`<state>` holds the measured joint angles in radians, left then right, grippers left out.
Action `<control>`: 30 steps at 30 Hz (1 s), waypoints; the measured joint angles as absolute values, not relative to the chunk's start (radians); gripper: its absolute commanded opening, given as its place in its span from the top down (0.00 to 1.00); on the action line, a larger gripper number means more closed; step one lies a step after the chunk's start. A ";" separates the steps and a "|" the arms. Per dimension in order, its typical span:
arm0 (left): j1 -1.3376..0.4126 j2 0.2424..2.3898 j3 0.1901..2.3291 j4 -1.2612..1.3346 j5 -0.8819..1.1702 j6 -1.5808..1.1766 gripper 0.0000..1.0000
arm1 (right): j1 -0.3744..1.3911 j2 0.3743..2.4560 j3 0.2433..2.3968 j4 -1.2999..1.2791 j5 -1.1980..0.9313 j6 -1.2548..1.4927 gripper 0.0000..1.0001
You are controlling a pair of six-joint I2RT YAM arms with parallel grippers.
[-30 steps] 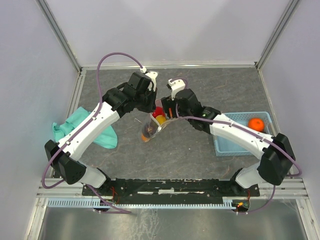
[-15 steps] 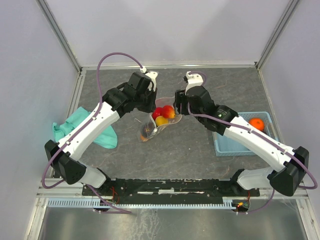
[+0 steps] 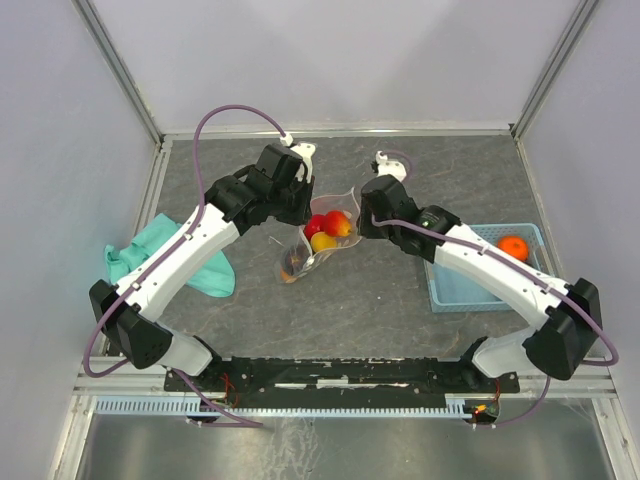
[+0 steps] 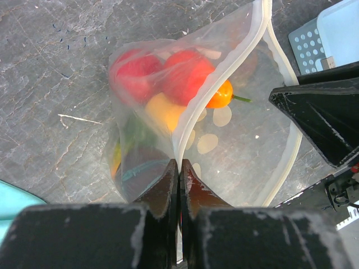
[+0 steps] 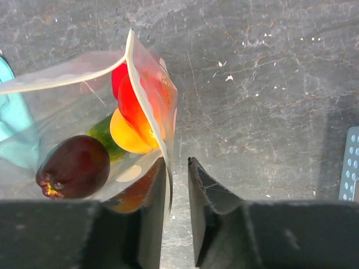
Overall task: Place the food in the zip-top bag and seal the zipper
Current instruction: Adjust the zipper food storage bag at the center of the board.
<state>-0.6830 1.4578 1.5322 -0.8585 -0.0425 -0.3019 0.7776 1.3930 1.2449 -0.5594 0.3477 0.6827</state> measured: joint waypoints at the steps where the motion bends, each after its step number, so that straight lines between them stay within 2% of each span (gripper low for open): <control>1: -0.683 1.458 1.532 -0.859 -0.043 -0.302 0.97 | 0.778 1.399 1.245 -0.564 0.343 0.687 0.84; 3: -0.683 1.458 1.532 -0.859 -0.043 -0.302 0.97 | 0.778 1.409 1.245 -0.576 0.333 0.700 0.96; 4: -0.683 1.458 1.532 -0.859 -0.043 -0.302 0.97 | 0.778 1.414 1.247 -0.589 0.327 0.707 0.98; 19: -0.683 1.458 1.532 -0.859 -0.043 -0.302 0.97 | 0.774 1.446 1.475 -0.737 0.252 0.709 0.98; 23: -0.683 1.458 1.531 -0.859 -0.043 -0.302 0.97 | 0.762 1.462 1.475 -0.772 0.254 0.705 0.89; 27: -0.683 1.458 1.531 -0.859 -0.043 -0.302 0.97 | 0.751 1.464 1.473 -0.791 0.253 0.683 0.74; 30: -0.683 1.458 1.531 -0.859 -0.043 -0.302 0.97 | 0.744 1.460 1.473 -0.793 0.243 0.657 0.58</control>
<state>-0.6830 1.4578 1.5314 -0.8593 -0.0433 -0.3019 0.7441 1.4597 1.4731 -0.7933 0.2428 0.6575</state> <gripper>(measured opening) 0.043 0.289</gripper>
